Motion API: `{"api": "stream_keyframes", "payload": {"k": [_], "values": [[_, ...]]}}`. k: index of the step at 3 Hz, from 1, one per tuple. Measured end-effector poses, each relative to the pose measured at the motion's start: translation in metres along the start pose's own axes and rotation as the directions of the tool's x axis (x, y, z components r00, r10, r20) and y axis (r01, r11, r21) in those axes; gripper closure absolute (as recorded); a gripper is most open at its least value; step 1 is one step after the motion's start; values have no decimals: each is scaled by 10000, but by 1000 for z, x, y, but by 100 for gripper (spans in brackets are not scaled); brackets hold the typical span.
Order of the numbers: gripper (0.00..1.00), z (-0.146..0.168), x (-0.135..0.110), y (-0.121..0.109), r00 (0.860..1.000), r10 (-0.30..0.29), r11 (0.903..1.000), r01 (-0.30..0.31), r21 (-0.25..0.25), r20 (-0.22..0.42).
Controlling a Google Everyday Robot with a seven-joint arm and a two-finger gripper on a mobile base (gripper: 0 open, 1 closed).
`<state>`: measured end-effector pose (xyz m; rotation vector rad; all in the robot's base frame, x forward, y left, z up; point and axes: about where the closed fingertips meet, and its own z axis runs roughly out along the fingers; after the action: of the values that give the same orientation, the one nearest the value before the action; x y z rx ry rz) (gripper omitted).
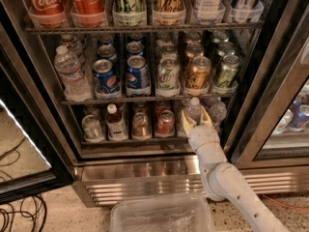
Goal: Pick water bottle from bottom shelf of fridge
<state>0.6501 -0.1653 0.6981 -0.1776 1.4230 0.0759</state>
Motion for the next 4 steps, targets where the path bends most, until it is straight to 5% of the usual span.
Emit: {"api": "stream_keyframes", "payload": {"k": [1, 2, 3, 4], "values": [[100, -10, -22, 5, 9948, 339, 9993, -324, -177, 961], [100, -10, -19, 6, 9948, 340, 9993, -324, -178, 960], [100, -32, -21, 13, 9964, 690, 9947, -648, -802, 499], [100, -53, -28, 18, 9943, 945, 9784, -1018, -1801, -491]]}}
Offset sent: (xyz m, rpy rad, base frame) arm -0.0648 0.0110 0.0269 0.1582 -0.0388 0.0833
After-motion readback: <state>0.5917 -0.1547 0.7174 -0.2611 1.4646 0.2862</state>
